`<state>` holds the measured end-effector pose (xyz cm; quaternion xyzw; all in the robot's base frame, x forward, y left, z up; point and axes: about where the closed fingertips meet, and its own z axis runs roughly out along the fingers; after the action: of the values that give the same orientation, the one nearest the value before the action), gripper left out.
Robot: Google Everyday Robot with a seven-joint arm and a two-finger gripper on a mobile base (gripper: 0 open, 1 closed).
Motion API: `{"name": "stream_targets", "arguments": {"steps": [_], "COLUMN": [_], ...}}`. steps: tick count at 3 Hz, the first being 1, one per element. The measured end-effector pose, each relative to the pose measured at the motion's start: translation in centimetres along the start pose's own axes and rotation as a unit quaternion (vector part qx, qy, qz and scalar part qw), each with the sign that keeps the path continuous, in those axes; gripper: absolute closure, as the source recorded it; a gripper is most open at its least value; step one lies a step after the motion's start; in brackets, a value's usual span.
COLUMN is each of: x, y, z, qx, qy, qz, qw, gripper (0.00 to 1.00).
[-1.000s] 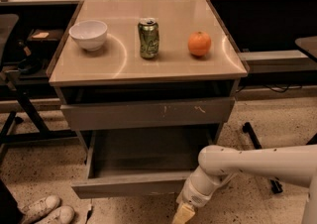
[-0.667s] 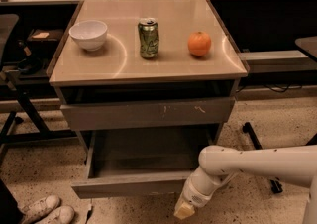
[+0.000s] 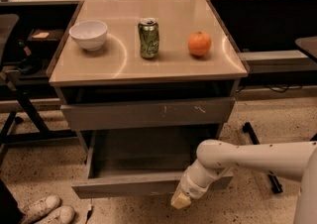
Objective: Close middle drawer
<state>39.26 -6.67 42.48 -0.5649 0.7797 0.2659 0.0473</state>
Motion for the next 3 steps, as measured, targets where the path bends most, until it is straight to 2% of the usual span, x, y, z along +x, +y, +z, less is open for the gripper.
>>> {"name": "stream_targets", "arguments": {"steps": [1, 3], "x": [-0.5, -1.4], "y": [-1.8, -5.2], "z": [-0.2, -1.4], "qx": [0.011, 0.045], "qy": [-0.005, 0.012], "qz": [-0.004, -0.004], "qw": [0.9999, 0.9989], "gripper": [1.00, 1.00]}}
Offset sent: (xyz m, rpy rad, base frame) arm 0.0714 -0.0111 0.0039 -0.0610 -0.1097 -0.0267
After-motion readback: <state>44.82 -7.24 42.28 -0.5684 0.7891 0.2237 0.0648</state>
